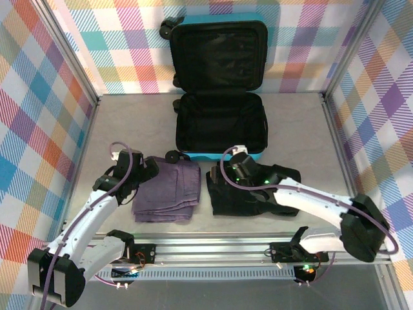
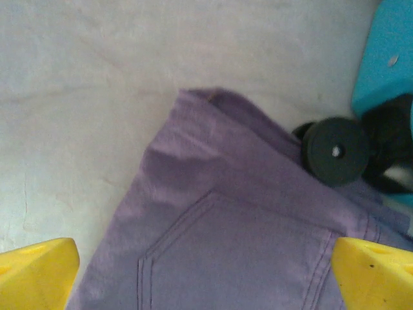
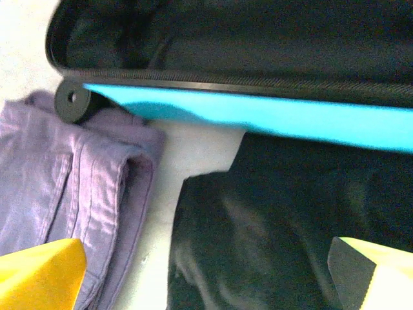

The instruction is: Pack the luggage

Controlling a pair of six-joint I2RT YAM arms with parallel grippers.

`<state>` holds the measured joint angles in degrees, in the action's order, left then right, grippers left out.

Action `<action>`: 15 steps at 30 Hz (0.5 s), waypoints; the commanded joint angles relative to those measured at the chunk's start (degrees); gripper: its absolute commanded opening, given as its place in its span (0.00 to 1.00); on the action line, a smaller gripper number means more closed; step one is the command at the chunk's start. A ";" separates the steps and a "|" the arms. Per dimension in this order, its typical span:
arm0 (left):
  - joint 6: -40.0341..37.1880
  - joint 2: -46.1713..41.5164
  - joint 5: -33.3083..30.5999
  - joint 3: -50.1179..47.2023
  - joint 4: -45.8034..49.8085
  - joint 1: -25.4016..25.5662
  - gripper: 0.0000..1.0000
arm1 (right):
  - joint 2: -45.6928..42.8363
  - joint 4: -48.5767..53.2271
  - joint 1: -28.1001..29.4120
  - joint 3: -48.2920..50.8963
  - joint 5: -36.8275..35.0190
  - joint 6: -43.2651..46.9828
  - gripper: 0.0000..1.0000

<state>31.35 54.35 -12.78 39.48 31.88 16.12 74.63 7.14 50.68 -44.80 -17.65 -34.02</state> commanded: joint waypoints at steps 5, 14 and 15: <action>3.36 -3.25 -0.95 -0.96 13.32 0.32 1.00 | 9.74 -1.57 4.44 -5.68 6.42 -7.21 0.92; 8.16 -4.23 1.66 -6.74 9.54 0.32 1.00 | 19.71 -3.14 6.77 -10.91 12.91 -9.04 0.92; 8.32 -3.94 1.74 -7.38 8.99 0.32 1.00 | 20.75 -2.92 6.93 -11.62 13.39 -9.18 0.91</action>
<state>37.15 49.63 -12.01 34.11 41.41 16.12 93.71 5.34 57.06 -53.98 -7.40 -41.60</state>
